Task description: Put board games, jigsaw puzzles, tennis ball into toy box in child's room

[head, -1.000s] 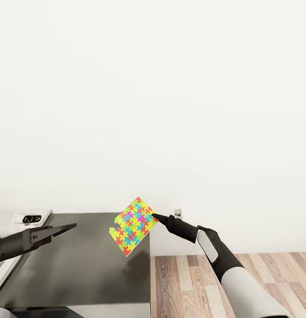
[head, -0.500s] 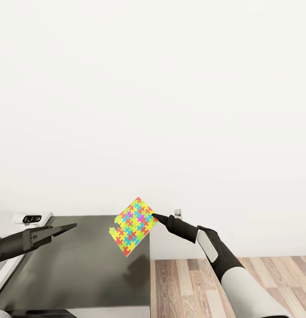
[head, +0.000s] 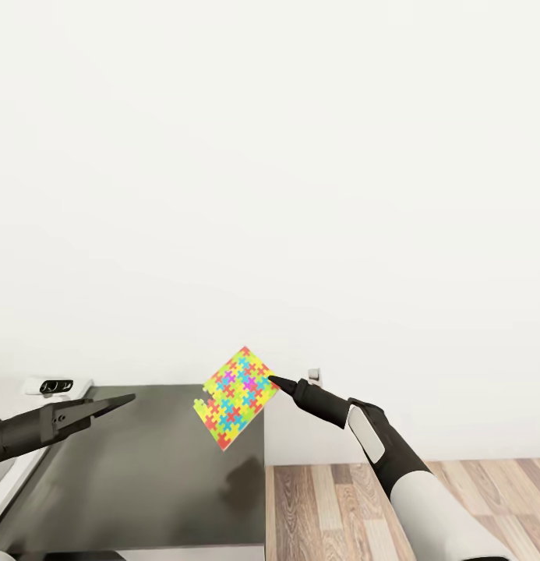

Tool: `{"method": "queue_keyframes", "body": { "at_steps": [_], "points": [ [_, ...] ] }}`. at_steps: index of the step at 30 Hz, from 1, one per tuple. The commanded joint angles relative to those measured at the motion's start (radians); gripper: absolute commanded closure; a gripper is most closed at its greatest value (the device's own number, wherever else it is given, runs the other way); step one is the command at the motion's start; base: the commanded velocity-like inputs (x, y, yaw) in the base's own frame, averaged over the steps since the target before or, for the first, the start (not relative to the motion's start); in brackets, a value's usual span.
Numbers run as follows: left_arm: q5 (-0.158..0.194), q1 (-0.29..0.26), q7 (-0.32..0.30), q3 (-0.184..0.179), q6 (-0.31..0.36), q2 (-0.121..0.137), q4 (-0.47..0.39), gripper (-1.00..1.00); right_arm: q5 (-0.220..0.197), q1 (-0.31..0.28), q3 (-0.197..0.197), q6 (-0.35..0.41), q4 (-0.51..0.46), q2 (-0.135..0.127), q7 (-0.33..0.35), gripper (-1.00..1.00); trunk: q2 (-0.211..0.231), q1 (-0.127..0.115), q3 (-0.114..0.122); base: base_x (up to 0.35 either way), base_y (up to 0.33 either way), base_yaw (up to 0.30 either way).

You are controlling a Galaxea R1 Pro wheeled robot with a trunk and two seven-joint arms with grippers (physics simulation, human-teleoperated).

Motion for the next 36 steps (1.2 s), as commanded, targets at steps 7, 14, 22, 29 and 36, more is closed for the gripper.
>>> {"method": "queue_keyframes", "body": {
  "at_steps": [7,14,22,29,36],
  "points": [
    [0.0,-0.001,-0.004,0.0,0.011,0.0,0.0,-1.0,-0.007,-0.001,0.001,0.006,0.0,0.0,-0.001,1.0,-0.002,0.001,0.009,0.0,0.0,0.0],
    [0.0,-0.001,-0.004,0.0,0.011,0.0,0.0,-1.0,-0.007,-0.001,0.001,0.005,0.0,0.0,-0.001,1.0,-0.002,0.001,0.021,0.0,0.0,0.0],
    [0.0,-0.001,-0.004,0.0,0.011,0.0,0.0,-1.0,-0.007,-0.001,0.001,0.005,0.0,0.0,-0.001,1.0,-0.002,0.001,0.034,0.0,0.0,0.0],
    [0.0,-0.001,-0.004,-0.001,0.011,0.0,0.0,-1.0,-0.007,-0.001,0.001,0.005,0.0,0.0,-0.001,1.0,-0.002,0.001,0.046,0.0,0.0,0.0],
    [0.0,-0.001,-0.004,-0.001,0.011,0.0,0.0,-1.0,-0.007,-0.001,0.001,0.005,0.0,0.0,-0.002,1.0,-0.002,0.001,0.057,0.0,0.0,0.036]
  ]
}}
